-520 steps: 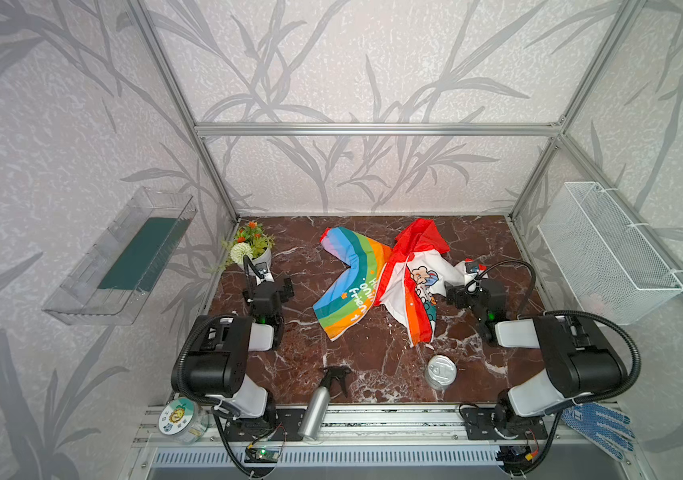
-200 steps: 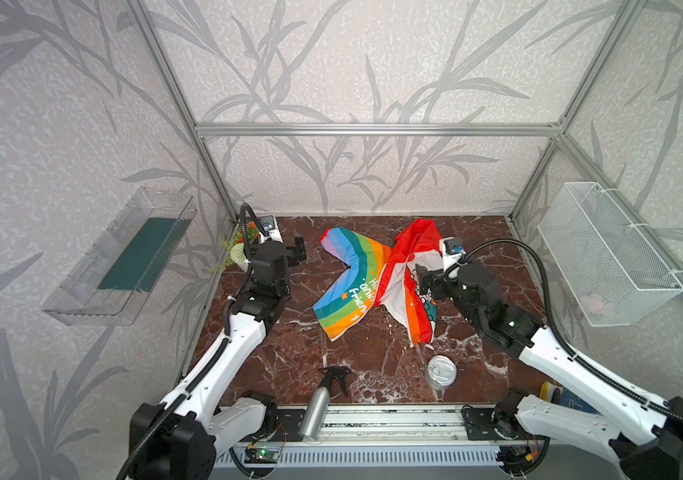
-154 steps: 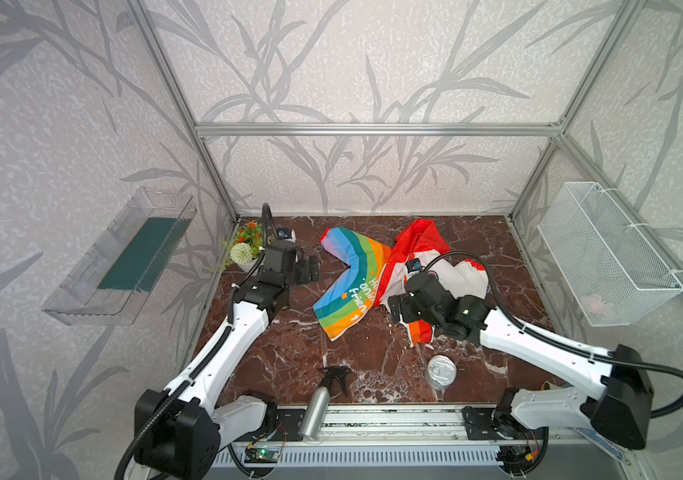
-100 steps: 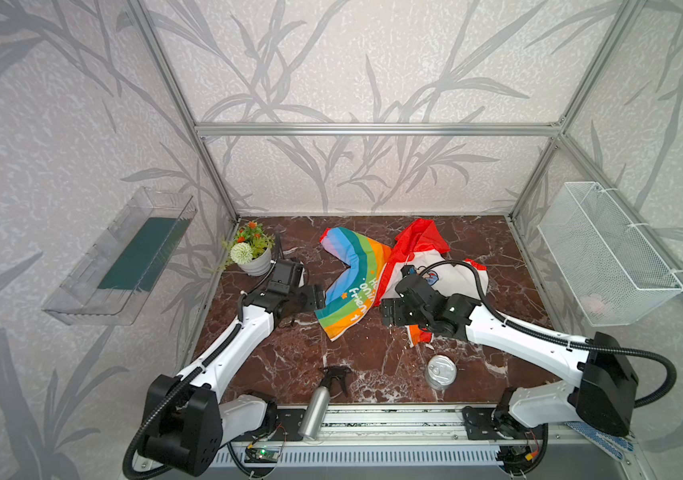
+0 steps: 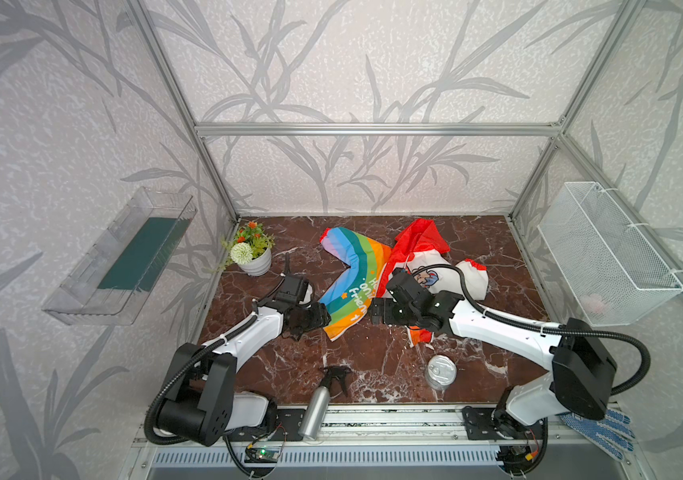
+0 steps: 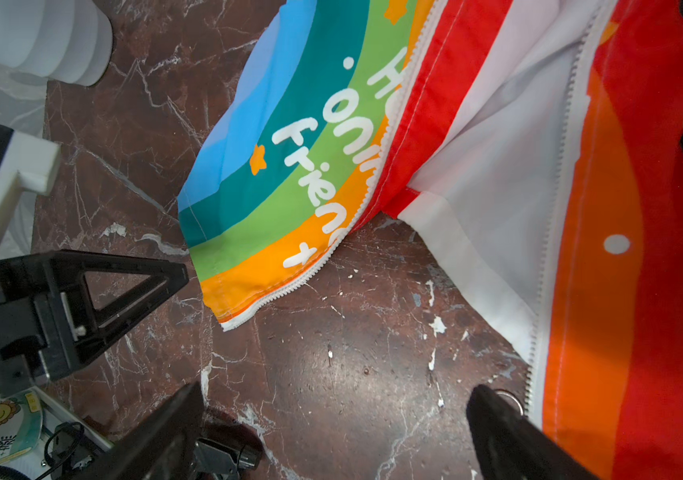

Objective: Zip up the jacket

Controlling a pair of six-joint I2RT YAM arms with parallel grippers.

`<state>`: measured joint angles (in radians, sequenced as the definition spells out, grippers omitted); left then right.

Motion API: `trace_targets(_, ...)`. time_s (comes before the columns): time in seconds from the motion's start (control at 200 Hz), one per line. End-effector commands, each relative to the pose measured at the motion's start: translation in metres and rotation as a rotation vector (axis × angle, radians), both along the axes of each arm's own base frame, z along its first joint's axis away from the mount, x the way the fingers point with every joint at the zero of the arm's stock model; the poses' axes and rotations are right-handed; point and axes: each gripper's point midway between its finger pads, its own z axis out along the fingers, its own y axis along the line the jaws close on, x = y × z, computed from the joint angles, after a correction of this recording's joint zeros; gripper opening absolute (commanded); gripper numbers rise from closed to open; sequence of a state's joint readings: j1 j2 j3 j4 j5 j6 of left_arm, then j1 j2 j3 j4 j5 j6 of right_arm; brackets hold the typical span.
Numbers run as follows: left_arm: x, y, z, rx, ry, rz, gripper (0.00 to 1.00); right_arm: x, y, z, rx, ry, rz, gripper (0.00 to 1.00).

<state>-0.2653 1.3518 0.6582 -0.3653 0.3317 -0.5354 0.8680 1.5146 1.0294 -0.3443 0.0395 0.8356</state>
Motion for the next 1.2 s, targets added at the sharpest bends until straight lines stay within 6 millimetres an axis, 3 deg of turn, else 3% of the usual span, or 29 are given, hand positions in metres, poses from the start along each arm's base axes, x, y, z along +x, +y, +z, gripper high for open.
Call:
trace_targets(0.0, 0.002, 0.001, -0.006, 0.026, -0.007, 0.000, 0.61, 0.003, 0.000, 0.005, 0.037, -0.001, -0.035, 0.99)
trace_targets(0.37, 0.014, -0.005, -0.017, 0.115, -0.001, -0.055, 0.49, 0.002, -0.034, -0.003, 0.039, -0.026, -0.138, 0.99)
trace_targets(0.51, 0.018, -0.029, -0.016, -0.025, -0.001, -0.067, 0.34, 0.001, -0.032, -0.008, 0.050, -0.009, -0.133, 0.99)
trace_targets(0.585, 0.019, -0.036, -0.012, -0.061, -0.002, -0.070, 0.26, -0.002, -0.026, -0.012, 0.071, 0.020, -0.119, 0.99)
trace_targets(0.745, 0.024, -0.032, 0.009, -0.047, -0.074, -0.054, 0.00, -0.004, -0.004, -0.018, 0.171, 0.070, -0.094, 0.99)
trace_targets(1.02, 0.023, -0.041, 0.064, -0.161, -0.147, -0.018, 0.00, -0.011, 0.039, -0.030, 0.487, 0.147, -0.162, 0.99)
trace_targets(1.195, 0.014, -0.046, 0.082, -0.225, -0.157, -0.018, 0.00, -0.022, 0.061, -0.040, 0.573, 0.150, -0.188, 0.98)
